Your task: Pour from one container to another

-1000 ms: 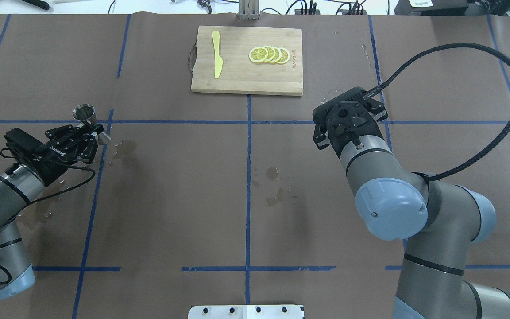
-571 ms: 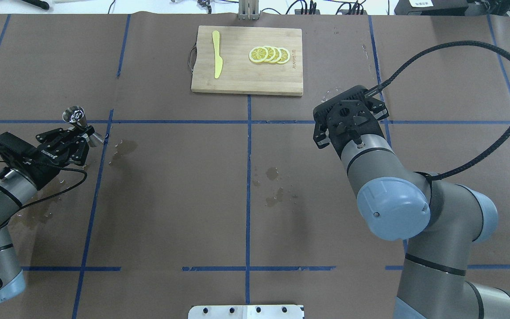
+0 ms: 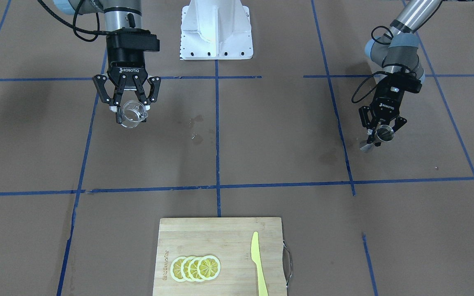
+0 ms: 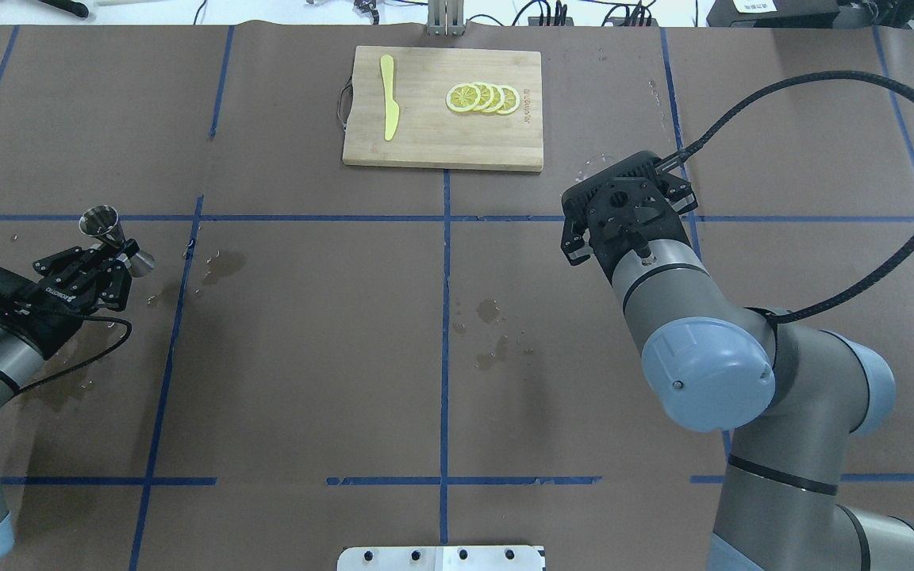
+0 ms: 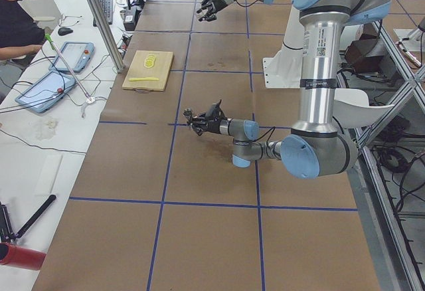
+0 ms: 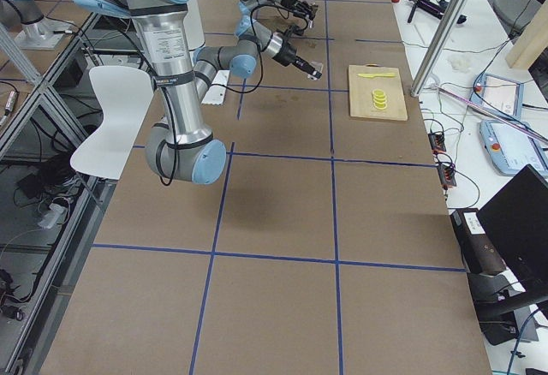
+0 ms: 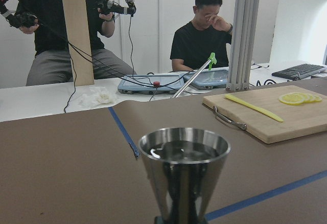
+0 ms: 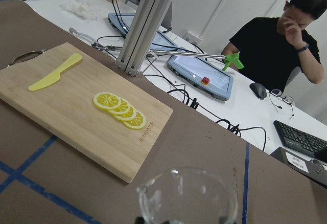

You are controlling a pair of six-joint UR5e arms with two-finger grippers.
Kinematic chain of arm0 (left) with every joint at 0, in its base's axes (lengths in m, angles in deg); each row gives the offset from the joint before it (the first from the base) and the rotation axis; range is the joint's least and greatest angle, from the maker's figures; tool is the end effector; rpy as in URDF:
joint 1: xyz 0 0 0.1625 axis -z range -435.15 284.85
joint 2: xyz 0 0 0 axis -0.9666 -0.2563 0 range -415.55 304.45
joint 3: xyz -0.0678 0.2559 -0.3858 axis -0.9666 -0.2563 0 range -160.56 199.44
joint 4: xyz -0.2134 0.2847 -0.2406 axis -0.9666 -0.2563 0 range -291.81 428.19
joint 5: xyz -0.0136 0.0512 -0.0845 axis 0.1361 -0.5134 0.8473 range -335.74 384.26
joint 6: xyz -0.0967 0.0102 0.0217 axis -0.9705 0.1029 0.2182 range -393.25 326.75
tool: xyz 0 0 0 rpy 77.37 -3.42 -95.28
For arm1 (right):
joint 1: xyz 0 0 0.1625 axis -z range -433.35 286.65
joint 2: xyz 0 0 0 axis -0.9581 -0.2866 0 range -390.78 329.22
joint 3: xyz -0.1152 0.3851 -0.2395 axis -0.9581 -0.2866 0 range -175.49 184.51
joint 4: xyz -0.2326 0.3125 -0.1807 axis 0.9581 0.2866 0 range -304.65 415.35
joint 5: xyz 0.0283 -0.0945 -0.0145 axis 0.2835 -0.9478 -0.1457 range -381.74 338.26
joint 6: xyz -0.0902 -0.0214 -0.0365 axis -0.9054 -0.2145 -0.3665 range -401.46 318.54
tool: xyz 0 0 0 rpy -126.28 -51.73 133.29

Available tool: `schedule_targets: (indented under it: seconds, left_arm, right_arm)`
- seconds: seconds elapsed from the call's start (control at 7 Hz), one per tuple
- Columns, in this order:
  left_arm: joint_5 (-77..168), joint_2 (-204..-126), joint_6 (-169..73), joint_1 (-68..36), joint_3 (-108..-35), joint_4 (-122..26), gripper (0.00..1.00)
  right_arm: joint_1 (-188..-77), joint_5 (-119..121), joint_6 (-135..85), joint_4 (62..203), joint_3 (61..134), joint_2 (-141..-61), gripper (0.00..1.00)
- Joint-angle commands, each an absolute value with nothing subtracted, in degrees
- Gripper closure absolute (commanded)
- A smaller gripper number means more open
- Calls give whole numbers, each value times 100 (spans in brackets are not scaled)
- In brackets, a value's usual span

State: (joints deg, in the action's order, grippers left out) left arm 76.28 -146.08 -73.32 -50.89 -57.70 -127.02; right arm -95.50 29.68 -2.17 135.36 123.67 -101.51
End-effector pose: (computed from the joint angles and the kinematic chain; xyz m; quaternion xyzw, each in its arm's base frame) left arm 0.3547 -0.3732 0.6140 0.5922 0.4113 -0.0851 0.6877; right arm -0.4300 -0.3861 0.2545 0.5056 -0.1994 -0.0469 0.8381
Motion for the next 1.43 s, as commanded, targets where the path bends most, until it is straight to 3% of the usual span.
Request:
schedule_targets:
  seconds: [0.0,1.29]
  left_arm:
    - [7277,-14599,-7386,-5458,-5895,-12710,100]
    - [7225,-14309,-7641,-5907,-6019,-12684,100]
  right_arm:
    - [-9550,2959,-217,13533,12369,-10153,100]
    - [-9541,2941,-217,13533,12448,-10145,100]
